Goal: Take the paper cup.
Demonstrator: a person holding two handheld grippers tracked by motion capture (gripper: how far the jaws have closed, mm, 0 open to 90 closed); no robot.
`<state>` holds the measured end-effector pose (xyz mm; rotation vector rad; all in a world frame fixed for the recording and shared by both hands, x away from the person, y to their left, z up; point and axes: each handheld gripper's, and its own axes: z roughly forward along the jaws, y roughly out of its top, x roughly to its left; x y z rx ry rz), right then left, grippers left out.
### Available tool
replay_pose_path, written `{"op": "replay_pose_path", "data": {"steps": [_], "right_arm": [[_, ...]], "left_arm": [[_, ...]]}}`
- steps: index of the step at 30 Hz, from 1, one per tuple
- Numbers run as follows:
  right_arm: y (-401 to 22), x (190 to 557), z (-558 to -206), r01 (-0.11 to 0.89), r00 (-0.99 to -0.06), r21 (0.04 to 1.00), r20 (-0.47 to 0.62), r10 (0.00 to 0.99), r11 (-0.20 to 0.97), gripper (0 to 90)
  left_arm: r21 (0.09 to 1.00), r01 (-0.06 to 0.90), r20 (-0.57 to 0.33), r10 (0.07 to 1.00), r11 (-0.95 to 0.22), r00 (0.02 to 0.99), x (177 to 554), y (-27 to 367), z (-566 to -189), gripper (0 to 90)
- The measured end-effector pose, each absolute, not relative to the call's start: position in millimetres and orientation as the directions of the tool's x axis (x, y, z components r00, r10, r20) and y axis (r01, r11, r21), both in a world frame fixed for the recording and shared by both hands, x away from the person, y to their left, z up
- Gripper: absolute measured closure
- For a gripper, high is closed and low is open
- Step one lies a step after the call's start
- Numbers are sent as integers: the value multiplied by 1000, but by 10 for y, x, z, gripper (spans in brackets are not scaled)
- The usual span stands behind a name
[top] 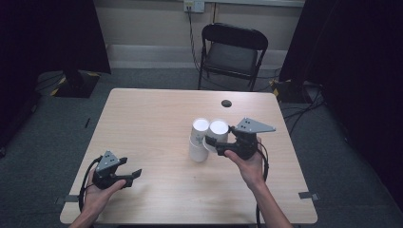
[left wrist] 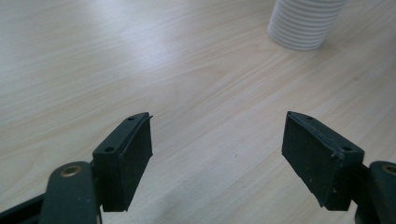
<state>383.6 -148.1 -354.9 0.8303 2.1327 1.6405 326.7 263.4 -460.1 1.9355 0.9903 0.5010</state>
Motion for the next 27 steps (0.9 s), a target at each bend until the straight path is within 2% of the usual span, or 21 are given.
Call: {"op": "replay_pose_path", "data": {"steps": [10,17,27], "right_arm": [[-1333,3719,-3762,313,-806,926,142,575,210,313],[-1262,3623,-3743,336,-822,914,167,545,226,317],[-1244,3575,-3789,408,-811,898,275,516,162,318]], "left_arm": [[875,390,-55,742,-286,668,3163,2487,-4477,270],[905,286,25,708,-316,706,3164,2210,-4308,334],[922,215,33,617,-323,786,3223,1696,-4255,359]]}}
